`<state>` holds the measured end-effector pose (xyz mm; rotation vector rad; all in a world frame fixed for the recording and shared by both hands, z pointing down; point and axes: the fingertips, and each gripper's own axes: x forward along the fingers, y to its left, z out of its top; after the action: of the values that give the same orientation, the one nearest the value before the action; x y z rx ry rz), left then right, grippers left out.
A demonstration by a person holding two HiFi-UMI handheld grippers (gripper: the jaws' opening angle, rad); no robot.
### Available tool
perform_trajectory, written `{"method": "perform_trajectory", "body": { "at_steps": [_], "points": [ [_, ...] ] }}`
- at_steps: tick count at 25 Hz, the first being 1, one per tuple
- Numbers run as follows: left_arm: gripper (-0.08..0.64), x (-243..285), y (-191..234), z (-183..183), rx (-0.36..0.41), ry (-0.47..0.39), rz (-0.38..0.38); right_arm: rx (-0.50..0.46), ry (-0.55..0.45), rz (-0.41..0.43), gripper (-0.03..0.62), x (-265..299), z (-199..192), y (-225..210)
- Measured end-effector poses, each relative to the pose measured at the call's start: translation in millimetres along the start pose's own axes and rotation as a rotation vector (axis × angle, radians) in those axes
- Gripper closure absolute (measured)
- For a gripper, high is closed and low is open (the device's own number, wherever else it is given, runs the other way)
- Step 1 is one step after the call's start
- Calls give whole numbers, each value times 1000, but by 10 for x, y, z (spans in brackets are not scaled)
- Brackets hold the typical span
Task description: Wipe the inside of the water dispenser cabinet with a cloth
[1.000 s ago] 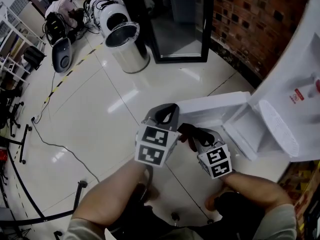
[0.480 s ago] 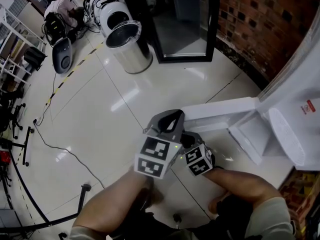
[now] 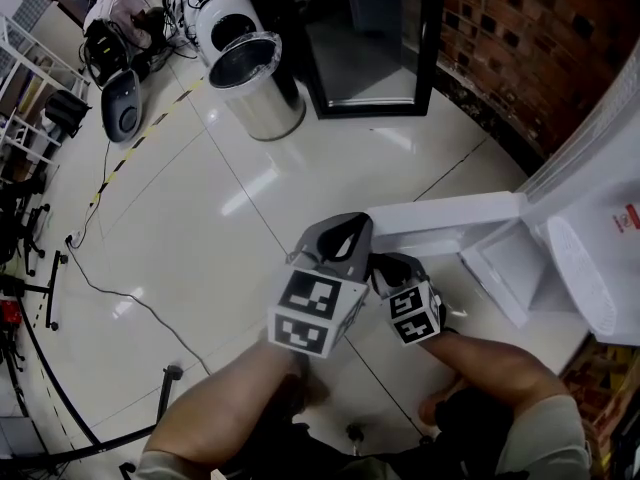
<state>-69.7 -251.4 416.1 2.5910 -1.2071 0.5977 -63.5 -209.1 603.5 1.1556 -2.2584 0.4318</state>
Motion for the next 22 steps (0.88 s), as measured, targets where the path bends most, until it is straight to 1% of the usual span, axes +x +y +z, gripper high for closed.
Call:
{"method": "perform_trajectory", "body": {
  "at_steps": [5,9,14,17,22],
  "points": [
    [560,-9,9,39,3,-8,15,52,6,-80,525,-26,-36,-286],
    [560,-1,17,0,-4,-7,19,101,0,-147,525,-26,-42,-568],
    [560,5,35,-30,-7,-6,31,167,4,-189,525,-69,-117,-747],
    [560,9,40,-23,-12,-8,33,187,8,-226,526,-158,-190,-896],
    [560,16,51,-28,-14,-1,49,215,21,-324,526,-429,-372,-1272]
  ]
}}
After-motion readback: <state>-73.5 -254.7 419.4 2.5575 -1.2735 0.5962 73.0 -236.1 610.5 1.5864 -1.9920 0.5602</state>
